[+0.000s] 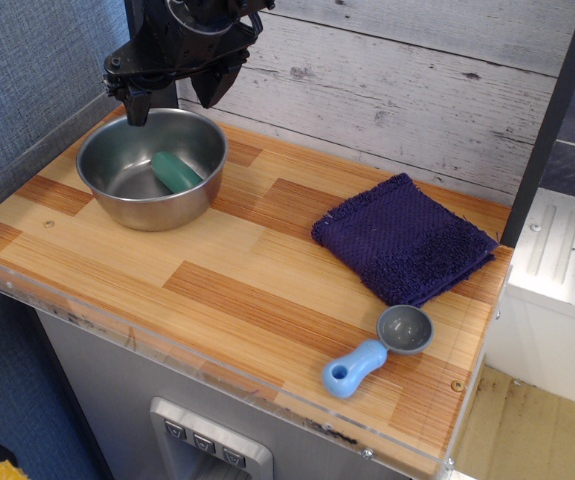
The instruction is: Put the green item to the left of the blue napkin.
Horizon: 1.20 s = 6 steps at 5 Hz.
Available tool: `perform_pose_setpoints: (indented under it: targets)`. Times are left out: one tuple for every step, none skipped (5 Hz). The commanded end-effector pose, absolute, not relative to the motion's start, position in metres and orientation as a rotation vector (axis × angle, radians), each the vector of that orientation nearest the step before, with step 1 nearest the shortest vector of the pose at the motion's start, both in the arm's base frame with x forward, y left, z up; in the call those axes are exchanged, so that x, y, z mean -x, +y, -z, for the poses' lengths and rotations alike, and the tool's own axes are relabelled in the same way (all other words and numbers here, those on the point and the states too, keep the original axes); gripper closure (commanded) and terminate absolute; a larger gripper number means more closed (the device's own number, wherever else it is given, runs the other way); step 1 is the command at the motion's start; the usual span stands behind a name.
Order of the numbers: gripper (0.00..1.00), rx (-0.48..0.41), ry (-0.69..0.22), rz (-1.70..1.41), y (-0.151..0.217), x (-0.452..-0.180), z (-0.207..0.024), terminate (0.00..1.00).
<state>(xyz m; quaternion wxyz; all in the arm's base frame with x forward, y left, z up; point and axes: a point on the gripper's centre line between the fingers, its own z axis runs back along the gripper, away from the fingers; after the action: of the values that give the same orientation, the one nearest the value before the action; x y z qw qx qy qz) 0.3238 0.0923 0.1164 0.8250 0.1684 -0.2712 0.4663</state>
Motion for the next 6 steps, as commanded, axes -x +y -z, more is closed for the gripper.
perform_pose_setpoints:
  targets:
    - [0.0,-0.358,-0.576,-0.991,0.092,-0.324,-0.116,0.0]
    - [0.0,-0.357,-0.53,-1.017,0.109,-0.327,-0.11,0.0]
    - [0.0,-0.325,-0.465,-1.058,0.122,-0.328,-0.101,0.0]
    - [0.0,-0.311,-0.421,-1.083,0.133,-0.332,-0.092,0.0]
    - [0.0,-0.298,-0.375,-1.094,0.143,-0.336,-0.077,0.0]
    - [0.0,-0.26,-0.353,-1.103,0.145,-0.345,-0.063,0.0]
